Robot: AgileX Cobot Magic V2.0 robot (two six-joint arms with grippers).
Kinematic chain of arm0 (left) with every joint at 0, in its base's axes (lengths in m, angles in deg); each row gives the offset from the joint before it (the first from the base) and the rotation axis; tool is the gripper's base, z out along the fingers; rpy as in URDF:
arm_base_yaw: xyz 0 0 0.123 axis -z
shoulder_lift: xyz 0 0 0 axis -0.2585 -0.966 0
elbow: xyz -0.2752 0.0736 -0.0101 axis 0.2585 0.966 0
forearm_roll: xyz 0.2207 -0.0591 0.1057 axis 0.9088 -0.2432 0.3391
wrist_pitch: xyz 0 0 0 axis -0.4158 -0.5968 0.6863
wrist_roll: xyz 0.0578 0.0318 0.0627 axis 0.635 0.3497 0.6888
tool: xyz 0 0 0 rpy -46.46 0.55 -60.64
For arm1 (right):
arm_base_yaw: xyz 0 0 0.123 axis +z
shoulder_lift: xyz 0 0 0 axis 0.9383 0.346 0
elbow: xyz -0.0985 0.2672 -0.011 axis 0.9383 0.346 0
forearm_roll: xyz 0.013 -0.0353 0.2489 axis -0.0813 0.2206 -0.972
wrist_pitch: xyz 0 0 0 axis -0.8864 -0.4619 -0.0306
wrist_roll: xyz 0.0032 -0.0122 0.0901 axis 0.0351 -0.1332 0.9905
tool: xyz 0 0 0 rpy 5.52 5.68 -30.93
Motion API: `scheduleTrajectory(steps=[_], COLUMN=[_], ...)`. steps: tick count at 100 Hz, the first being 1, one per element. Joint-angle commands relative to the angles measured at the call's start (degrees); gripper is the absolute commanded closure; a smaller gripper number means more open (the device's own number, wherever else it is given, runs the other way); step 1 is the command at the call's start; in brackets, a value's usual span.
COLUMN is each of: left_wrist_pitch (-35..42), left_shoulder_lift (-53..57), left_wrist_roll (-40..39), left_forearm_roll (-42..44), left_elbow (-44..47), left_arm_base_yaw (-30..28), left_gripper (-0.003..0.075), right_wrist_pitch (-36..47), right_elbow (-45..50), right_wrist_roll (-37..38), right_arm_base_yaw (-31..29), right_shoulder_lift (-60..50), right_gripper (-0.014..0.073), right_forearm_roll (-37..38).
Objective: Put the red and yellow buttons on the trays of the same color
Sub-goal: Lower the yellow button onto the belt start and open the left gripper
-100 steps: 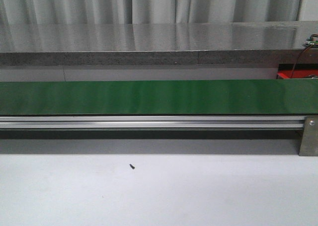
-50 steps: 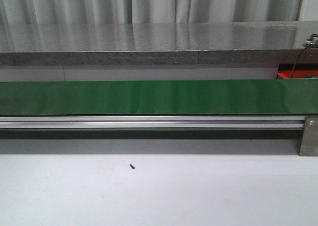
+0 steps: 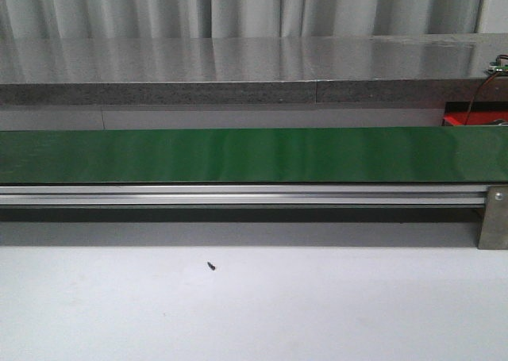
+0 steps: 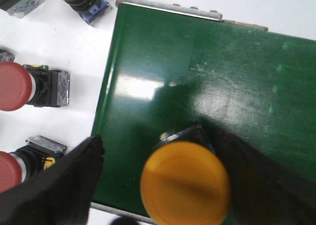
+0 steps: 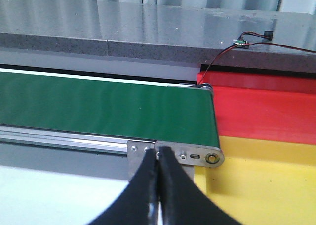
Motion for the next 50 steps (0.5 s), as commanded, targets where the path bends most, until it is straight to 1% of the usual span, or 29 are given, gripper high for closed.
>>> scheduleTrajectory(steps=[1,26,50], left_wrist_pitch=[1.76,-3.65,-3.46], left_shoulder_lift=[2.82,4.11,9.07], left_wrist_roll=[-0.06,-0.03,-0.03], left_forearm_roll=[0.70,0.70,-0.06], left_elbow=[-2.01,-7.53,-9.13], left_arm_base_yaw=[0.28,0.28,0.28], left_gripper=[0.0160,0.0162,0.0162], right_wrist_pitch=[4.78,4.78,4.78], right_elbow=[-1.09,-1.09,-1.09], right_wrist_roll=[-0.12,-0.12,-0.12], right_arm_base_yaw=[0.06,0.06,0.06], right_shoulder_lift=[-1.00,-1.00,-1.00], right_gripper=[0.0660,0.0660,0.0660], right_forearm_roll=[0.39,0.39,0.39])
